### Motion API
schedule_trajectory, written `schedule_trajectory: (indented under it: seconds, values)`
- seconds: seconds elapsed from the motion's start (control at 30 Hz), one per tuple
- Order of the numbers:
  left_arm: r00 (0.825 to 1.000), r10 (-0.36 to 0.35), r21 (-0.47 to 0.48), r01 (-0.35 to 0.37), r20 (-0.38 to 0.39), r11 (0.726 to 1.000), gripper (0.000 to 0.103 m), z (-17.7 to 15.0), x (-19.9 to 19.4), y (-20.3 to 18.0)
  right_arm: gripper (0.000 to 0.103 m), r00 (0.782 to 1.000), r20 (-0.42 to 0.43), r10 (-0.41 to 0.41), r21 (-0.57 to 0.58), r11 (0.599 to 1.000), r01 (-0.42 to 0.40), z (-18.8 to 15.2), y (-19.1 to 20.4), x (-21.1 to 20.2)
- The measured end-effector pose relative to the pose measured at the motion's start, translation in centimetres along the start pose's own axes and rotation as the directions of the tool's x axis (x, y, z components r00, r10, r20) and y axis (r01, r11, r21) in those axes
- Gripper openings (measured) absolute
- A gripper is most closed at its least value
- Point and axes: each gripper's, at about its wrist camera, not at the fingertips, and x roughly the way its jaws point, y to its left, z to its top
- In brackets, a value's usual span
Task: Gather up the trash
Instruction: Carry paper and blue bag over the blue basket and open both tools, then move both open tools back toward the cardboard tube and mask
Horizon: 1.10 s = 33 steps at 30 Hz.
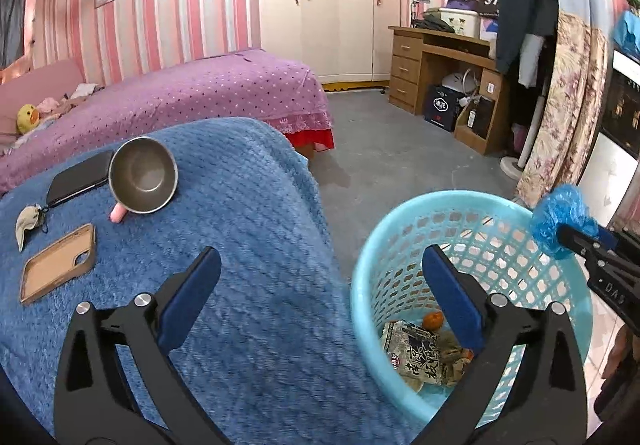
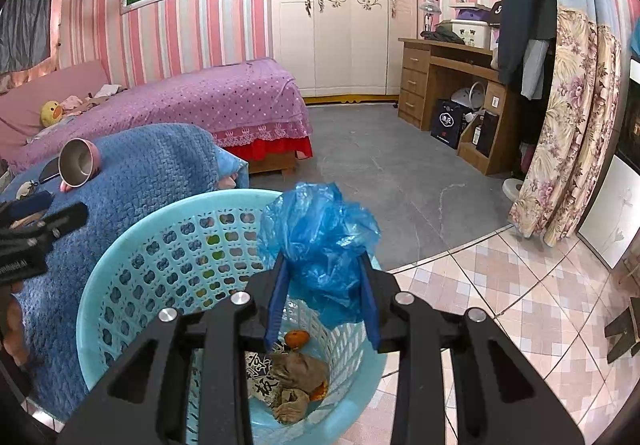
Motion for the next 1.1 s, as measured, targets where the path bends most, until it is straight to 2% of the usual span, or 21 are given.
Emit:
schedule_trajectory:
  seconds: [0.1, 0.2, 0.33, 0.6, 1.1]
  values:
    - [1.0, 0.004, -0.015, -0.004, 0.005, 1.0, 0.097, 0.1, -0.4, 0.9, 0.068, 1.0, 0.0, -0.027, -0.011, 1.0, 0.027, -0.1, 0.2, 0.3]
    - [1.0, 0.016, -0.017, -0.016, 0.016, 1.0, 0.097, 0.2, -1.0, 1.6, 0.072, 1.0, -0.002, -0.028, -0.002, 1.0, 0.028, 0.2, 0.4, 0.3]
    - [0.999, 0.027, -0.028, -0.027, 0.025, 0.999, 0.097, 0.2, -2.1, 3.2, 0.085, 0.999, 0.003, -0.045, -0.004, 0.999, 0.045, 0.5, 0.8, -0.1]
    - [0.995, 0.085, -0.045, -0.083, 0.048, 0.996, 0.097, 0.2, -5.2, 7.8, 0.092, 0.999, 0.044, -0.017, -0.017, 1.0, 0.018, 1.8, 4.0, -1.3]
    - [0.965, 0.258, -0.084, -0.255, 0.035, 0.963, 0.097, -1.0, -8.4, 20.3, 0.093, 0.994, 0.046, 0.098, -0.087, 0.992, -0.094, 3.1, 15.6, -0.8]
